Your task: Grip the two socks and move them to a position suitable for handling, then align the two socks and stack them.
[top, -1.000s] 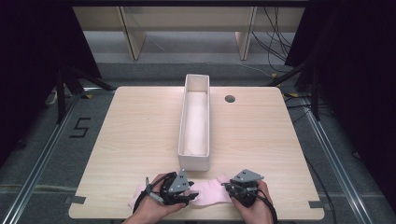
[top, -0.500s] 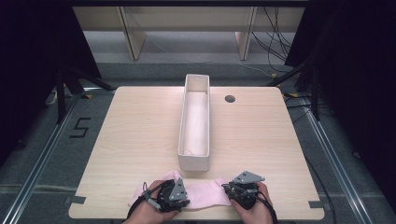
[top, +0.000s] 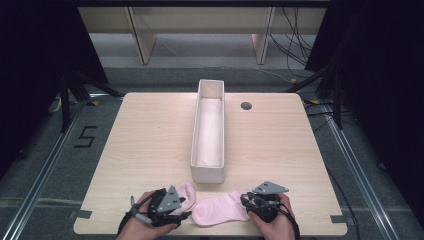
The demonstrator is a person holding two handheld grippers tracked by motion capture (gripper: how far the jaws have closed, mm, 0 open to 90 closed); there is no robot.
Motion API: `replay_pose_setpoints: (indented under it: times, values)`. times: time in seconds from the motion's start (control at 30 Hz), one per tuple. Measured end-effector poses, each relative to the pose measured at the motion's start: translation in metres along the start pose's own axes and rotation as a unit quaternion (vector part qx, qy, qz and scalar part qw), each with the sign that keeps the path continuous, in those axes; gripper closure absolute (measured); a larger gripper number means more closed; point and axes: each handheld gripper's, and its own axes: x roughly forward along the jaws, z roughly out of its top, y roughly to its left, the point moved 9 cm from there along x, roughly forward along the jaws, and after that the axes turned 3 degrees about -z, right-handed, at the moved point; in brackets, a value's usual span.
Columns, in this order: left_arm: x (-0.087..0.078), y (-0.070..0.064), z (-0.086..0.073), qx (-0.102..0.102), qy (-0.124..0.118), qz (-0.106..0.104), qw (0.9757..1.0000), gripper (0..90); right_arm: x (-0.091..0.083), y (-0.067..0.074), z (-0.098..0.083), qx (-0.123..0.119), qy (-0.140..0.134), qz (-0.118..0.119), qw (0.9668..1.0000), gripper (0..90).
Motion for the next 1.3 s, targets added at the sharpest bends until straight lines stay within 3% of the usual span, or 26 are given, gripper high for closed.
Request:
replay_pose_setpoints:
  times: [0.03,0.07,0.1,0.13,0.17,0.2,0.23,0.27,0.33,0.37,0.4,0.43,0.5,0.6,0.7,0.77,0.83,0.87,0.93,0.97,1.03,1.13,1.23,1.3]
  values:
    - [-0.007,0.007,-0.003,-0.005,-0.002,0.010,0.9999,49.6,-0.001,0.000,0.002,0.006,-0.005,-0.002,1.0000,65.6]
    - [-0.012,0.010,-0.006,-0.010,-0.003,0.015,0.9998,48.2,0.000,-0.003,0.004,-0.014,-0.017,0.003,0.9997,65.4]
    - [-0.019,0.017,-0.010,-0.018,-0.006,0.028,0.9994,47.3,-0.002,-0.003,0.004,-0.003,-0.010,0.000,0.9999,65.2]
    - [-0.023,0.018,-0.012,-0.030,-0.011,0.030,0.9990,46.4,-0.002,-0.004,0.006,-0.013,-0.021,0.006,0.9997,65.0]
    - [-0.033,0.027,-0.022,-0.043,-0.012,0.041,0.9982,44.8,-0.005,-0.002,0.005,0.012,-0.012,-0.003,0.9998,64.8]
    - [-0.033,0.027,-0.022,-0.043,-0.012,0.041,0.9982,44.4,-0.005,-0.002,0.005,0.012,-0.012,-0.003,0.9998,64.8]
    - [-0.039,0.033,-0.029,-0.047,-0.004,0.052,0.9975,44.4,-0.003,-0.006,0.007,-0.016,-0.027,-0.002,0.9995,64.7]
    - [-0.043,0.036,-0.035,-0.058,-0.005,0.055,0.9968,43.8,-0.005,-0.008,0.008,-0.016,-0.027,-0.005,0.9995,64.6]
    - [-0.048,0.042,-0.043,-0.077,-0.010,0.066,0.9947,43.0,-0.007,-0.007,0.008,0.005,-0.025,-0.012,0.9996,64.5]
    - [-0.054,0.049,-0.052,-0.084,-0.003,0.076,0.9935,42.5,-0.007,-0.009,0.010,-0.003,-0.028,-0.014,0.9995,64.5]
    - [-0.054,0.049,-0.052,-0.084,-0.003,0.076,0.9935,42.3,-0.007,-0.009,0.010,-0.003,-0.028,-0.014,0.9995,64.5]
    - [-0.056,0.052,-0.056,-0.089,-0.006,0.083,0.9925,42.3,-0.006,-0.008,0.011,-0.010,-0.029,-0.001,0.9995,64.5]
    - [-0.062,0.056,-0.061,-0.103,-0.010,0.090,0.9905,41.8,-0.007,-0.007,0.011,0.000,-0.024,-0.013,0.9996,64.5]
    - [-0.070,0.060,-0.072,-0.119,-0.013,0.098,0.9879,41.7,-0.010,-0.002,0.016,-0.012,-0.029,-0.010,0.9995,64.4]
    - [-0.078,0.063,-0.090,-0.153,-0.021,0.102,0.9828,44.1,-0.012,0.007,0.022,-0.014,-0.035,0.001,0.9993,64.4]
    - [-0.079,0.063,-0.094,-0.157,-0.016,0.099,0.9825,45.1,-0.013,0.008,0.023,-0.018,-0.036,0.002,0.9992,64.4]
    - [-0.077,0.061,-0.099,-0.160,-0.008,0.083,0.9835,47.8,-0.012,0.012,0.028,-0.029,-0.040,0.011,0.9987,64.4]
    - [-0.072,0.054,-0.099,-0.162,0.001,0.065,0.9847,50.5,-0.012,0.017,0.031,-0.032,-0.040,0.012,0.9986,64.4]
    - [-0.069,0.050,-0.100,-0.158,0.013,0.056,0.9858,52.1,-0.012,0.019,0.034,-0.043,-0.045,0.012,0.9980,64.4]
    - [-0.065,0.044,-0.101,-0.142,0.033,0.041,0.9884,52.1,-0.012,0.019,0.034,-0.043,-0.045,0.012,0.9980,64.4]
    - [-0.056,0.039,-0.105,-0.136,0.054,0.045,0.9883,53.1,-0.012,0.026,0.032,-0.029,-0.039,0.021,0.9986,64.4]
    - [-0.051,0.038,-0.110,-0.133,0.068,0.049,0.9875,54.7,-0.011,0.025,0.032,-0.042,-0.041,0.021,0.9980,64.4]
    - [-0.047,0.035,-0.112,-0.136,0.067,0.040,0.9877,57.7,-0.010,0.026,0.032,-0.043,-0.039,0.022,0.9981,64.4]
    - [-0.045,0.035,-0.111,-0.134,0.065,0.045,0.9878,60.9,-0.010,0.028,0.031,-0.031,-0.034,0.021,0.9987,64.4]
